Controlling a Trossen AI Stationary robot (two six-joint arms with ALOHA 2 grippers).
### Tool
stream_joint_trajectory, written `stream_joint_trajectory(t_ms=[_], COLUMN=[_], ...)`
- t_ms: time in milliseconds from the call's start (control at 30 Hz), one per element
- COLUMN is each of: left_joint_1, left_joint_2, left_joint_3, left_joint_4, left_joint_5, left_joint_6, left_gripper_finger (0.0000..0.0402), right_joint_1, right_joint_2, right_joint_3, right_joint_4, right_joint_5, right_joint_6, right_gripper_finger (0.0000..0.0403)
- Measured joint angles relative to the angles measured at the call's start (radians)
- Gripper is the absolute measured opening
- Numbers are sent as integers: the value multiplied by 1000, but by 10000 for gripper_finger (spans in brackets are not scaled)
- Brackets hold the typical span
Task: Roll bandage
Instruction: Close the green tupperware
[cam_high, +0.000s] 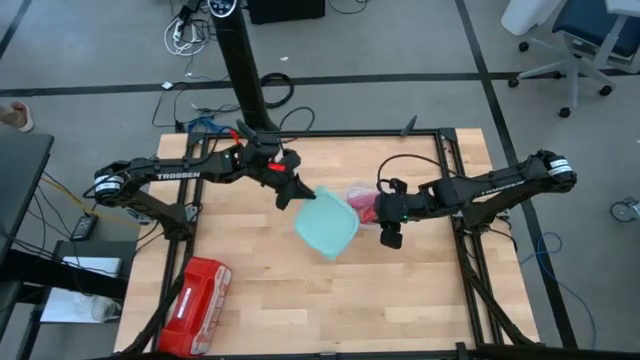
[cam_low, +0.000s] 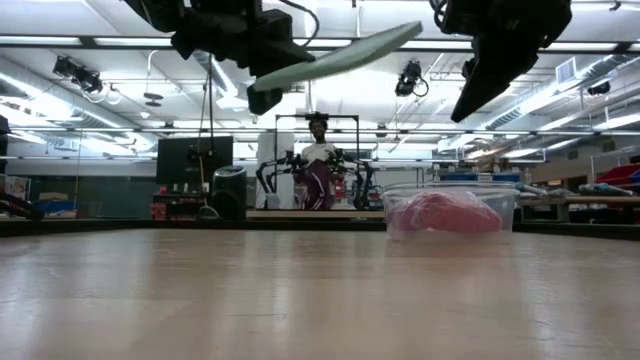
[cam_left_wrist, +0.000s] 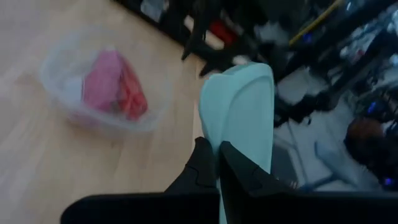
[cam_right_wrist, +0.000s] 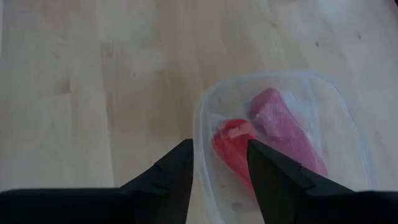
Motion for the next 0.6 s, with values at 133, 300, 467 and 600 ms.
stream_joint_trajectory(t_ms=[133,300,467,600], left_joint_1=[25,37,36,36], left_joint_2=[0,19,113,204], left_joint_3=[0,0,0,0], left_joint_4=[83,123,222,330], left_joint_5=[-49,-167,-197,-199], left_joint_6=[-97,-176,-242,-276], left_gripper_finger=[1,1,1,1], right_joint_1=[-5,-5,-12,-32], right_joint_2=[-24,-55,-87,-103], right_joint_3=[0,-21,-103,-155], right_joint_4=[-21,9,-37,-145], right_joint_5=[-1,-4,36,94], right_joint_6=[60,154,288,424], right_gripper_finger=[149,149,149,149])
